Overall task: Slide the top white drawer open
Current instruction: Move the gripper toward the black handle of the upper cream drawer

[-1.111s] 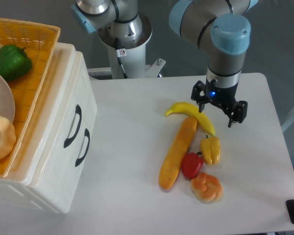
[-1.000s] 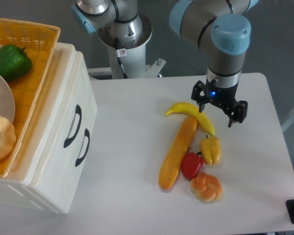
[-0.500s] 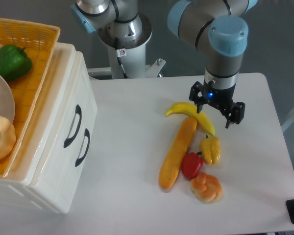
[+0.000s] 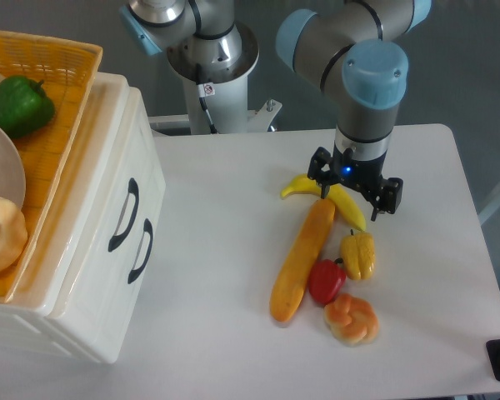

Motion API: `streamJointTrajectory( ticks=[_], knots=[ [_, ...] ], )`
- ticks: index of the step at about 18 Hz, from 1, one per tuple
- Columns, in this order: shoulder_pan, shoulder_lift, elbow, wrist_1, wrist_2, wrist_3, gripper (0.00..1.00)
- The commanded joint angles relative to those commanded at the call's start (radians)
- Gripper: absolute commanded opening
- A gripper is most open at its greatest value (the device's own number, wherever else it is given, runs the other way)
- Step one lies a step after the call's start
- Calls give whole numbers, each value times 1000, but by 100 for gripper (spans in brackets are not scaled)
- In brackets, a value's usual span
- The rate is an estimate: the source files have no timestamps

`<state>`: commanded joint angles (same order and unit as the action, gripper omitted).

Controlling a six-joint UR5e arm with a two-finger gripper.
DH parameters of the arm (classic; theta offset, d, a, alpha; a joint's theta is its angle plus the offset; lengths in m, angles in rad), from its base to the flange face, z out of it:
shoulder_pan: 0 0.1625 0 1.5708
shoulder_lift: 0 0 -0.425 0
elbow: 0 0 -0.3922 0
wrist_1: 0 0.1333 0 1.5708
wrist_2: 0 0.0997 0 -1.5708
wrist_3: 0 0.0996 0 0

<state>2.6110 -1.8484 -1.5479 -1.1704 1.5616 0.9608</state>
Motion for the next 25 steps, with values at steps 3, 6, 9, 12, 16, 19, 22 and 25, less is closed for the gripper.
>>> streamJointTrajectory(
  ticks=[3,6,9,12,16,19,22,25],
  knots=[
    [-34,-17,12,1,0,-138,100],
    [-48,-14,15,2,-5,-171,100],
    [-77,-9,6,-6,1,-227,100],
    [-103,-11,9,-5,8,-313,100],
    [-152,-11,11,-11,8,-416,100],
    [-187,-9,11,-23,-2,-465,100],
    [-221,-8,11,-48,-9,-516,100],
    [-252,-6,15,-78,-40,-554,100]
  ],
)
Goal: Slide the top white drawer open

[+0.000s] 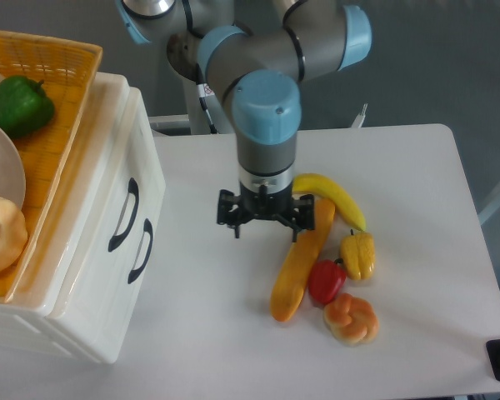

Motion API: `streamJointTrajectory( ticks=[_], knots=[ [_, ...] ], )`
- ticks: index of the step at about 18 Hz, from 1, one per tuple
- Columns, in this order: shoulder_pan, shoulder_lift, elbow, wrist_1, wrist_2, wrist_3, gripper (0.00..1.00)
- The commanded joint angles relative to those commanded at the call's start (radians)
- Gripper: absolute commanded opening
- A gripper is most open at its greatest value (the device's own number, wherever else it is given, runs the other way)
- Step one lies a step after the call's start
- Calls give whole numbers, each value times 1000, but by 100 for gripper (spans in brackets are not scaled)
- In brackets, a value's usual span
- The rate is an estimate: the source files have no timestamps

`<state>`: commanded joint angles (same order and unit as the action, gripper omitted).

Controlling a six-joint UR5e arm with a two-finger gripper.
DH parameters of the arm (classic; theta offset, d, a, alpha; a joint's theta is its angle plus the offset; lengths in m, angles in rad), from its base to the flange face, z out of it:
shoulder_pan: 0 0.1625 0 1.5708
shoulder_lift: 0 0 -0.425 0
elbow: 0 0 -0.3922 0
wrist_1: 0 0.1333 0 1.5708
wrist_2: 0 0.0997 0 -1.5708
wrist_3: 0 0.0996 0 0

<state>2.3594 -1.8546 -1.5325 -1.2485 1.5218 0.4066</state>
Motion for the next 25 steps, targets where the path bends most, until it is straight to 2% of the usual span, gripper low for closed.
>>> streamJointTrajectory(
  ticks=[2,6,9,12,16,25],
  knots=[
    [-6,2,12,-23,-26,-15,100],
    [-3,2,43,-110,-109,-19,100],
    [-11,2,41,-129,-133,-19,100],
    [-8,2,43,-163,-204,-19,100],
    [-11,2,43,-190,-216,-20,100],
    [-49,0,45,-206,-239,-34,100]
  ],
)
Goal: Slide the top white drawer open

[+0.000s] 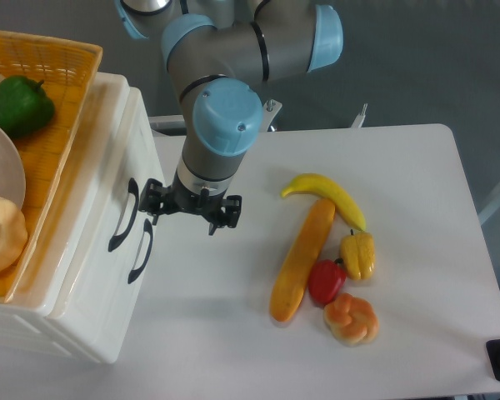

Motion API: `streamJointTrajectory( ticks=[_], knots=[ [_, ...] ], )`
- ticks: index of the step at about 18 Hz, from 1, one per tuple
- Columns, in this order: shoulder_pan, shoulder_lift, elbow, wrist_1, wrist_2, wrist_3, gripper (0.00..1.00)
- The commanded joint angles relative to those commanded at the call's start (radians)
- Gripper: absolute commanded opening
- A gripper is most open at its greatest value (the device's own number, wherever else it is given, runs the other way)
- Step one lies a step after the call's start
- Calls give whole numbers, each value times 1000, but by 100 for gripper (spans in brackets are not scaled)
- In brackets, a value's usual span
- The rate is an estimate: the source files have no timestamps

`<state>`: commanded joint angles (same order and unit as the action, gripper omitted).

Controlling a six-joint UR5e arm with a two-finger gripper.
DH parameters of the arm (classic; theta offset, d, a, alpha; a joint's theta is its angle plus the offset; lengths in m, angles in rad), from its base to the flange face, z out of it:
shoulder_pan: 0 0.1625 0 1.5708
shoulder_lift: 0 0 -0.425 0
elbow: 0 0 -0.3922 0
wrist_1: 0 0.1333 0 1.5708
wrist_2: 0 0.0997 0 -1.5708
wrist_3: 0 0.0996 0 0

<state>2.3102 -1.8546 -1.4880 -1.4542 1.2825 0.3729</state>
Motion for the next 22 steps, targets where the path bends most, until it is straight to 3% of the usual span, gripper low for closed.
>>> streamJointTrajectory(
  ticks=[6,22],
  knots=[
    [0,8,17,-37,-8,-26,100],
    [-29,9,14,-51,-15,-63,100]
  ],
)
